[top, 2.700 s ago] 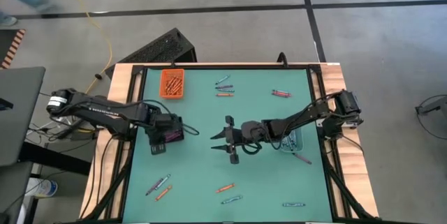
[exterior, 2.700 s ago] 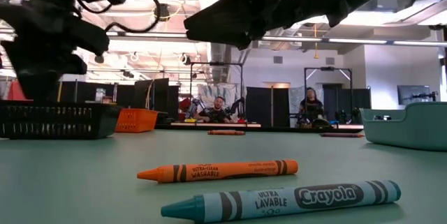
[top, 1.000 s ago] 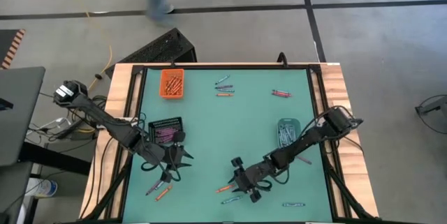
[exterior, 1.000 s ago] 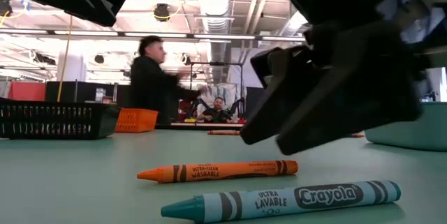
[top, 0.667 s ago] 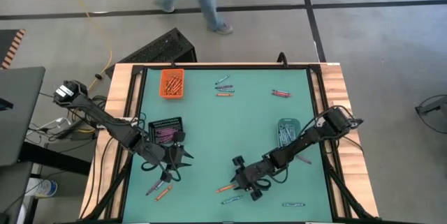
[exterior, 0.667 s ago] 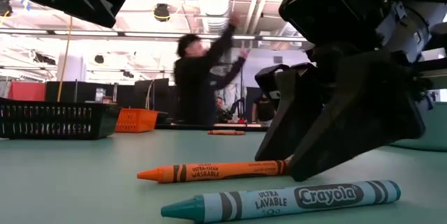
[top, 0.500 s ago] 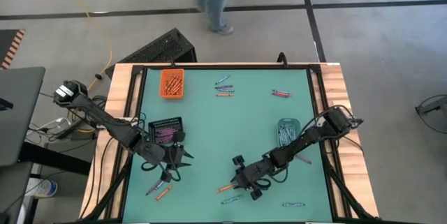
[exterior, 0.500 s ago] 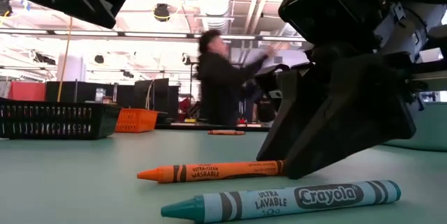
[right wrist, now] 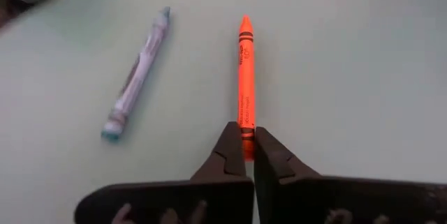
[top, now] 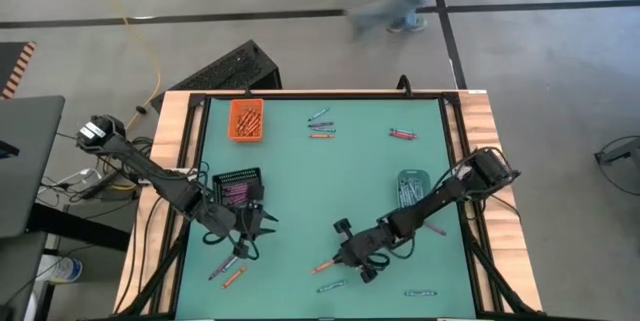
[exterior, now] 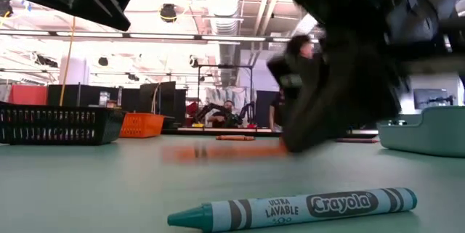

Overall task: Sort crayons
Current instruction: Put the orange crayon into the orange bin

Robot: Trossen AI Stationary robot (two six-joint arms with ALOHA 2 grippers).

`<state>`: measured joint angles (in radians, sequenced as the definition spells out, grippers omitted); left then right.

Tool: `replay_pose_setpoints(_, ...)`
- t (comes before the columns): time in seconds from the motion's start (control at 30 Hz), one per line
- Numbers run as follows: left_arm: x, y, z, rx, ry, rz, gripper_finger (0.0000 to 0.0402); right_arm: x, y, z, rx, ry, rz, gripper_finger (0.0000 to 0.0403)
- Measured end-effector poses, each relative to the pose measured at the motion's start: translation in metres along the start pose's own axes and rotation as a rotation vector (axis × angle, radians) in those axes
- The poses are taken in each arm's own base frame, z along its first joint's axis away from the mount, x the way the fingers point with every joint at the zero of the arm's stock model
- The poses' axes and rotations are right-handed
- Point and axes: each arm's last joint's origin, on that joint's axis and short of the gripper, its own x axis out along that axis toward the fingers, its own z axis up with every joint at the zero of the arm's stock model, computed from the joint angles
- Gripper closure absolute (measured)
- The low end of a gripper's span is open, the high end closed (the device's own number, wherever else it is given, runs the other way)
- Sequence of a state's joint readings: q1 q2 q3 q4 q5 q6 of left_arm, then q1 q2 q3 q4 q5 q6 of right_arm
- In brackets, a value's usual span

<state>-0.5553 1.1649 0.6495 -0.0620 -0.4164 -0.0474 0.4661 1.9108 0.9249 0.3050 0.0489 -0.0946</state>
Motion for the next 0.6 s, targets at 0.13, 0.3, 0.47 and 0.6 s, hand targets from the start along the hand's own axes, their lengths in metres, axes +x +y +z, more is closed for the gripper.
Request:
replay_pose_setpoints(0.13, 0.0, 0.001, 0.0, 0.0, -0.001, 0.018, 0.0292, -0.019, -0.009, 0.022, -0.056, -0.097, -0.028, 0.0399)
replay_pose_setpoints(0.3, 0.012, -0.003, -0.002, 0.009, 0.001, 0.071, 0.0292, -0.04, -0.022, 0.052, -0.135, -0.331, -0.097, 0.04)
replay_pose_setpoints(0.47, 0.038, -0.016, 0.002, 0.161, -0.101, 0.152, 0.0292, -0.044, -0.033, 0.069, -0.184, -0.592, -0.129, 0.04)
replay_pose_setpoints(0.6, 0.037, -0.026, 0.012, 0.3, -0.206, 0.238, 0.0292, -0.047, -0.037, 0.075, -0.194, -0.688, -0.153, 0.04)
